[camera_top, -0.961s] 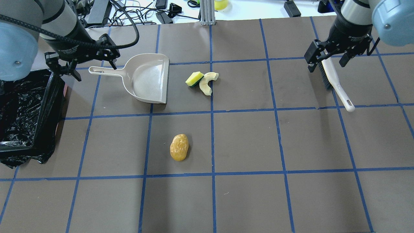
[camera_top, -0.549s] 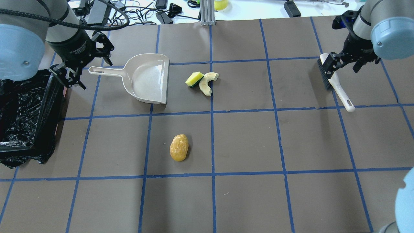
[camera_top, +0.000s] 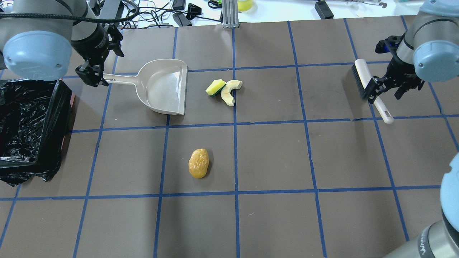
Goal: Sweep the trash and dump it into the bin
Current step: 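Grasp the dustpan handle with the left gripper while the right gripper grasps the brush handle, then lift the white brush with the right gripper and carry it toward the sponge and peel, then sweep the sponge and banana peel into the dustpan with the right gripper's brush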
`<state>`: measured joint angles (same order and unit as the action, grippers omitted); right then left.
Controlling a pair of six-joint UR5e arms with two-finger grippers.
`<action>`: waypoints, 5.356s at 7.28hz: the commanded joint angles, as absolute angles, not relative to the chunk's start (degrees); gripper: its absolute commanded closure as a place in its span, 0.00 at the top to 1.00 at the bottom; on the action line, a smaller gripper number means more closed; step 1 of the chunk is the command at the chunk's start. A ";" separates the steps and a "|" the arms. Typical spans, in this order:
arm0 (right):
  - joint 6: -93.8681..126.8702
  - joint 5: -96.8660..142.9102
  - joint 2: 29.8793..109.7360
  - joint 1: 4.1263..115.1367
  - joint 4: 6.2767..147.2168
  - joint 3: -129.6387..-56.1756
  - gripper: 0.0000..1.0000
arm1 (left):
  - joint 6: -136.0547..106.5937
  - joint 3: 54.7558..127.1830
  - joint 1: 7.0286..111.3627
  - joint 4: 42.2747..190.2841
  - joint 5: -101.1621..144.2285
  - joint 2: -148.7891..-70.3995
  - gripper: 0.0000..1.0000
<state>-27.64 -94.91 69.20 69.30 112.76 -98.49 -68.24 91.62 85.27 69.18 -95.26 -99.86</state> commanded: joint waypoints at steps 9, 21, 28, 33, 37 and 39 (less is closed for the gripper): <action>-26.81 -94.49 69.08 67.32 116.63 -103.10 0.44 | -75.06 86.49 80.60 61.44 -97.72 -118.02 0.95; 8.47 -95.72 72.69 97.77 101.51 -95.98 0.00 | -77.43 86.22 79.37 55.63 -97.65 -123.13 0.23; 17.39 -87.99 60.82 108.90 102.13 -87.19 0.00 | -76.11 86.83 79.54 52.21 -102.38 -122.87 0.00; 20.73 -87.80 59.60 110.90 103.17 -86.58 0.00 | -77.34 87.01 82.09 52.30 -102.21 -123.39 0.00; 26.80 -81.67 53.10 115.48 103.18 -76.92 0.00 | -77.78 86.75 82.09 52.29 -103.18 -123.40 0.00; 28.90 -78.59 50.99 117.15 103.18 -73.41 0.00 | -77.87 86.66 82.09 52.29 -103.10 -123.40 0.00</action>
